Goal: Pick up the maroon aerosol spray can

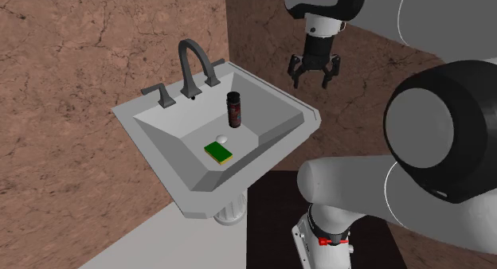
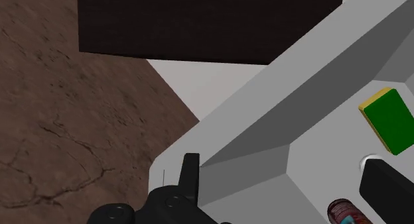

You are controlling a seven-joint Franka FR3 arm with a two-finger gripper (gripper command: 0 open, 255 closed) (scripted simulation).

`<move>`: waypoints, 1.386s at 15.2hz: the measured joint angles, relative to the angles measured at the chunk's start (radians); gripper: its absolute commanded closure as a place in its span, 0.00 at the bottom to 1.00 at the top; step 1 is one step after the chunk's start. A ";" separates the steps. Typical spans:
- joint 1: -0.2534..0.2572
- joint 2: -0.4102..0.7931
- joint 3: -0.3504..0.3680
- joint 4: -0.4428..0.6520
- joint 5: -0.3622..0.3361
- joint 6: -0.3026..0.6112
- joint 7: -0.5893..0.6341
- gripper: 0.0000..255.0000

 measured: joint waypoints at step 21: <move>0.087 0.650 0.240 0.241 0.000 0.515 0.320 0.00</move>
